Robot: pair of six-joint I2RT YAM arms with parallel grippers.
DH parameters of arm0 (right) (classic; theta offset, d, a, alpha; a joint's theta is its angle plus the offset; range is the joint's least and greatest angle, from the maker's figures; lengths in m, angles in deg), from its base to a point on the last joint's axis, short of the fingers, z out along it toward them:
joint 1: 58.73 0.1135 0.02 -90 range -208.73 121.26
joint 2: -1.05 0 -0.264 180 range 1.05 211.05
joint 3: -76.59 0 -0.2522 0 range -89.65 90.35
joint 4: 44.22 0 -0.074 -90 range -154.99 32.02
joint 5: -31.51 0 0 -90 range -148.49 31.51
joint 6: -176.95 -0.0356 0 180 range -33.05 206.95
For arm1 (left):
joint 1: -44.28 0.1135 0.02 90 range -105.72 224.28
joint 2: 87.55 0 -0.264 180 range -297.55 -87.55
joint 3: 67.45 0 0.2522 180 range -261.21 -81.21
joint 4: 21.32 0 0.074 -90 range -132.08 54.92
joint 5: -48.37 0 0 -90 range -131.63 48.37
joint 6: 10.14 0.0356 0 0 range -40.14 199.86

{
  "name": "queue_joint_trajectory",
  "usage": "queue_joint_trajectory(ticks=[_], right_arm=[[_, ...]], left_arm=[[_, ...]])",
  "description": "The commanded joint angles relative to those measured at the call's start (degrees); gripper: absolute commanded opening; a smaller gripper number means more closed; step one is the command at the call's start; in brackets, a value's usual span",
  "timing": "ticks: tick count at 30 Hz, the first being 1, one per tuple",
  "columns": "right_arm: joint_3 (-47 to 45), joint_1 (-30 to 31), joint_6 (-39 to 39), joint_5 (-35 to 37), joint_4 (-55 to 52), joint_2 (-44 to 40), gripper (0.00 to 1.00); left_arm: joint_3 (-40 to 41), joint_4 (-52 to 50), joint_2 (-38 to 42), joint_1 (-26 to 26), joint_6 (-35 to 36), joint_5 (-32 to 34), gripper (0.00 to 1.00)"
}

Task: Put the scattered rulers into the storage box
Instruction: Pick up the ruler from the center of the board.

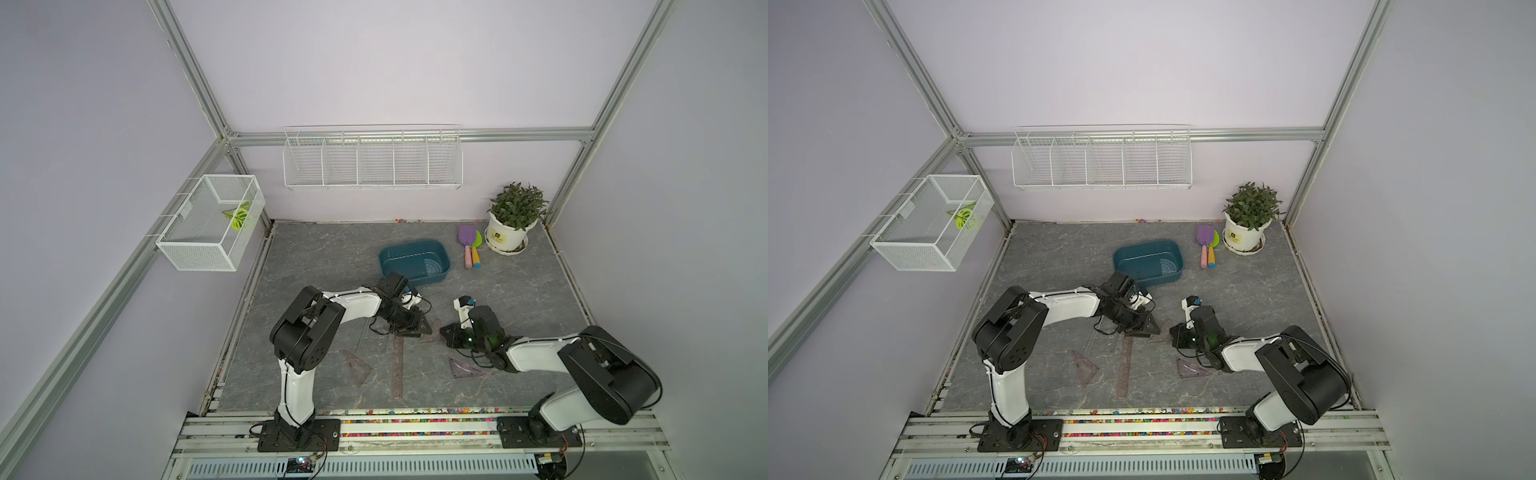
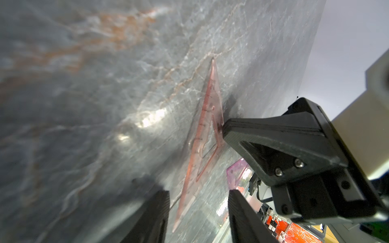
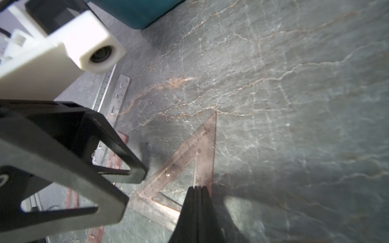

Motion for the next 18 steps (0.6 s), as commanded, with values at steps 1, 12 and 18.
queue_joint_trajectory(ticks=[1,12,18], right_arm=[[-3.43,0.17,-0.78,1.80,-12.61,3.79,0.00],[-3.72,0.33,-1.02,1.34,-11.71,4.25,0.00],[-4.05,0.34,-1.25,0.96,-11.25,3.81,0.00]], left_arm=[[2.52,-1.35,-3.07,-1.12,-0.76,1.19,0.51],[3.20,-0.14,-5.53,-1.61,-0.63,0.50,0.43],[2.43,0.13,-7.37,-1.59,-0.85,1.62,0.31]])
